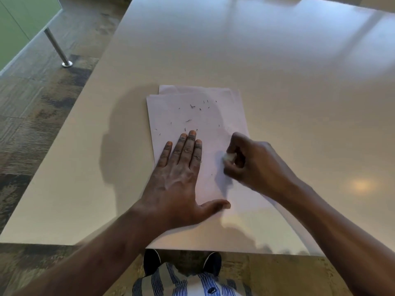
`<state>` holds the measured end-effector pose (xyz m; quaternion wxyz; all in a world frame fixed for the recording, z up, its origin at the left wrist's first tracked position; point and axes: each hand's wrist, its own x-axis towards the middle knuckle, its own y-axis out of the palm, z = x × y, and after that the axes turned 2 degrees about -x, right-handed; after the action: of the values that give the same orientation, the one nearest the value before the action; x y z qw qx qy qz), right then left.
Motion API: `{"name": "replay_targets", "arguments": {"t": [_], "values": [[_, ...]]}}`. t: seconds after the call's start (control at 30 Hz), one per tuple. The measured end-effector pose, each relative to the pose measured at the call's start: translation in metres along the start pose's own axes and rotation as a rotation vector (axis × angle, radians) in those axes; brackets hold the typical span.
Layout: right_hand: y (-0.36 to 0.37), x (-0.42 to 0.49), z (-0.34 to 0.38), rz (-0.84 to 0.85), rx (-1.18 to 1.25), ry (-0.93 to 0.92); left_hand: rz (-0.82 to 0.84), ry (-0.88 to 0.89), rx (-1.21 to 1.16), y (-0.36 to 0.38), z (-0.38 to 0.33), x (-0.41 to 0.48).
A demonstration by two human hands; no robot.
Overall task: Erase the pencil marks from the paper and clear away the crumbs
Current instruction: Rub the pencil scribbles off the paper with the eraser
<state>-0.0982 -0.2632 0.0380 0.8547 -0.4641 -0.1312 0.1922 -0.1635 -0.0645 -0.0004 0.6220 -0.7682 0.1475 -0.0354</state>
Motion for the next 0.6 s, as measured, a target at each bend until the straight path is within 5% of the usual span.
{"name": "replay_targets", "arguments": {"t": [0.13,0.33,0.5,0.6], "values": [[0.012,-0.015,0.019,0.241,0.117,-0.174,0.004,0.007,-0.004,0.0,0.001,0.001],[-0.008,0.015,-0.015,-0.019,-0.045,0.0,0.024,-0.003,0.017,-0.002,-0.002,0.0],[0.015,-0.011,0.008,0.27,0.211,-0.243,0.009,0.001,-0.012,-0.001,0.0,0.001],[-0.001,0.008,-0.011,0.103,0.041,-0.163,0.027,-0.005,0.013,-0.003,-0.001,0.001]]}}
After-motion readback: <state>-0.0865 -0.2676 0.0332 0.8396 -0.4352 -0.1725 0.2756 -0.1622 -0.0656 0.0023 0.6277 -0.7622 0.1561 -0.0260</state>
